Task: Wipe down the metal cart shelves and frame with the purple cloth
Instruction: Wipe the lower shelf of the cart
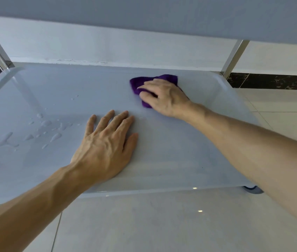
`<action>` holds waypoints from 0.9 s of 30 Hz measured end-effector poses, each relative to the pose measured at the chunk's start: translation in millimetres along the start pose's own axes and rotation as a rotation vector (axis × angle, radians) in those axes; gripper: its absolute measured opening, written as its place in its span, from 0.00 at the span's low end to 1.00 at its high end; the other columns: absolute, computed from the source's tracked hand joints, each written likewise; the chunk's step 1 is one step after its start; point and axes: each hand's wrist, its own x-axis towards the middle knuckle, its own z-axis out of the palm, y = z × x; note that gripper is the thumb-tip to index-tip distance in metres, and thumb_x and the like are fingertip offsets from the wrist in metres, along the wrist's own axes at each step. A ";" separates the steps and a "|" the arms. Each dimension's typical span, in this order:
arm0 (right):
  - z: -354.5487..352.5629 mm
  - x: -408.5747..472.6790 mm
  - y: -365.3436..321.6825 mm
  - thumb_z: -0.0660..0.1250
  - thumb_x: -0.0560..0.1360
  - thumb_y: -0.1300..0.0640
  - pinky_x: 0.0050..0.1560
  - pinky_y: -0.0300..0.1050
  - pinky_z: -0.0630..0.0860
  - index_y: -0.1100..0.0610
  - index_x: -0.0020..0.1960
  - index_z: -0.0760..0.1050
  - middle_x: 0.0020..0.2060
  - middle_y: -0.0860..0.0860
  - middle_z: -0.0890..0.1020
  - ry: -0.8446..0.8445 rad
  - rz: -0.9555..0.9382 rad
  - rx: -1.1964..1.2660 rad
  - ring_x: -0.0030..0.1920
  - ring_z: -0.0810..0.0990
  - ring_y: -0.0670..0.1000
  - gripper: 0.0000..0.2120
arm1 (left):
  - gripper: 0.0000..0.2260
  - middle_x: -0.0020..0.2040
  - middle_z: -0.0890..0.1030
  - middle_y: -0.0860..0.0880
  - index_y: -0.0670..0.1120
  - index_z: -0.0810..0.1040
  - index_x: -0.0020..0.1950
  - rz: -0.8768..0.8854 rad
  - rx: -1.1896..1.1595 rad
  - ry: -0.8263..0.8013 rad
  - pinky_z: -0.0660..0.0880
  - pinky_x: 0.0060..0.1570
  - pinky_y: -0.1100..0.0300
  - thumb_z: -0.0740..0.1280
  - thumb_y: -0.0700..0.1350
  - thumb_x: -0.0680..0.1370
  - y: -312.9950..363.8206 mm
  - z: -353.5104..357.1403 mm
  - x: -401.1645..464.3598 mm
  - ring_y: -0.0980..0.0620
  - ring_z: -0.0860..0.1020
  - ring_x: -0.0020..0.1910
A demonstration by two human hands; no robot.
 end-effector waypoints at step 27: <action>-38.2 -164.7 15.5 0.60 0.82 0.58 0.66 0.35 0.61 0.57 0.68 0.73 0.68 0.51 0.74 0.103 0.332 0.101 0.70 0.69 0.49 0.15 | 0.29 0.81 0.50 0.50 0.63 0.53 0.76 0.242 0.079 -0.193 0.48 0.71 0.32 0.46 0.70 0.77 97.6 4.7 5.4 0.38 0.50 0.78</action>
